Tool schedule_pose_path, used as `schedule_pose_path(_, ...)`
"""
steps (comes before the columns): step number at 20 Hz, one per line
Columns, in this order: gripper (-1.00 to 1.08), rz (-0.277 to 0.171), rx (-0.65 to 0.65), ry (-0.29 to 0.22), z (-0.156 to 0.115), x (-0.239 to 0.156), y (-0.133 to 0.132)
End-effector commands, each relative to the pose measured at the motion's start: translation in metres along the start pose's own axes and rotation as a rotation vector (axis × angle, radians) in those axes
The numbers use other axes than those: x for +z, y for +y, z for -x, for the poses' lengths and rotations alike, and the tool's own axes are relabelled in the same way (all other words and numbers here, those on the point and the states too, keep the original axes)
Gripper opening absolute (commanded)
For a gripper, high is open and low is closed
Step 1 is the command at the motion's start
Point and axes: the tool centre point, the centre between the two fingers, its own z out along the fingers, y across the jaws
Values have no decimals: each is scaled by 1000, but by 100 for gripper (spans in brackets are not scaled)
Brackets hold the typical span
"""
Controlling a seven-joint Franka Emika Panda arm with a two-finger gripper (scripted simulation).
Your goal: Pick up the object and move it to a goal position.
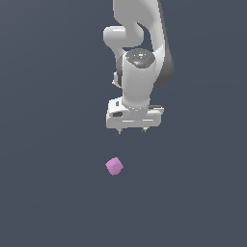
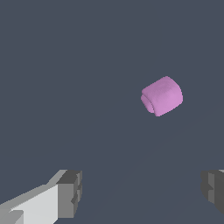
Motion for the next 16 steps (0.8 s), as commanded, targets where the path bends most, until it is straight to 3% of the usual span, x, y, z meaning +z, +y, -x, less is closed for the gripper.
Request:
schedule_pose_path(1, 100, 0, 0, 0, 0, 0, 0)
schedule_pose_path(9, 100, -8, -43, 6, -4, -15, -30)
schedule_pose_path(16, 100, -8, -43, 6, -4, -15, -30)
